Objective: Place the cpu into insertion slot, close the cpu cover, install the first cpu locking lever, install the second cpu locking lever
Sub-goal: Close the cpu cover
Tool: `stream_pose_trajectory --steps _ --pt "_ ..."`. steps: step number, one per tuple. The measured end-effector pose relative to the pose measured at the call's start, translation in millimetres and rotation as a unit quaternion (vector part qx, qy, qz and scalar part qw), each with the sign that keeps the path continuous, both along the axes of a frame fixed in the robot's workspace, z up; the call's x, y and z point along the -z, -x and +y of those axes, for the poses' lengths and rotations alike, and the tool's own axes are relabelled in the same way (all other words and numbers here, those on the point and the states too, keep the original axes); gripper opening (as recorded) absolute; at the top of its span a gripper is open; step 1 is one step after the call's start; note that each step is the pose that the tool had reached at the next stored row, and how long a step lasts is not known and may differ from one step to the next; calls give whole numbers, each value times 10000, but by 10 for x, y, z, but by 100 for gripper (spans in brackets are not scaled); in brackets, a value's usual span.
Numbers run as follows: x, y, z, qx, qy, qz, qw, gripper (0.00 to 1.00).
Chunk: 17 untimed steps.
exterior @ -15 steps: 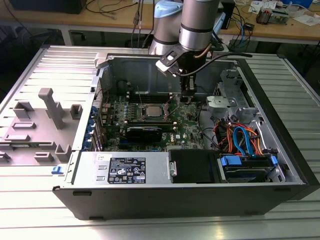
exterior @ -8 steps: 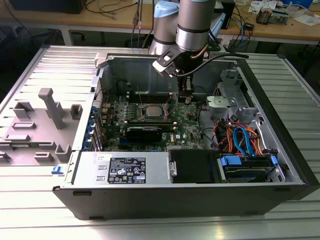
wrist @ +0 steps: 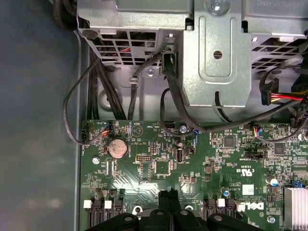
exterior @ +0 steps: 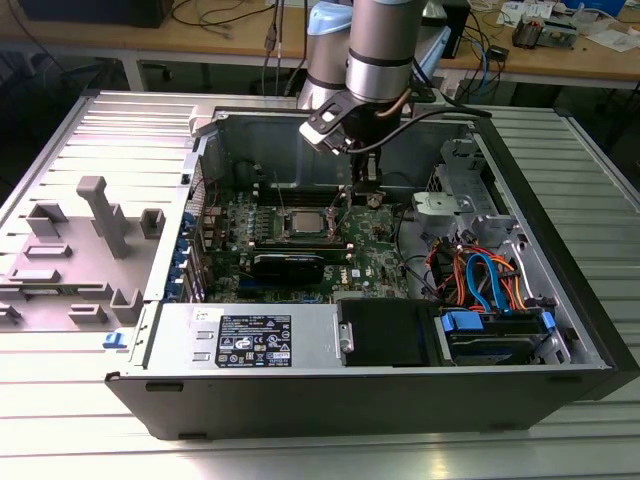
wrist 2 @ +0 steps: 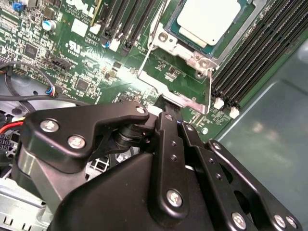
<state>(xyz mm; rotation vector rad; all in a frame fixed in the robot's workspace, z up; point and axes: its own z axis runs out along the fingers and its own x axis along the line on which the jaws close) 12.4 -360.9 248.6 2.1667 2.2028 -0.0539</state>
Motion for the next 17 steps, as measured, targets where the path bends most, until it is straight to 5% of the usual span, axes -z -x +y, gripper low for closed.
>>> stream_pose_trajectory --steps 17 --pt "0 1 0 -1 0 78 10000 11"
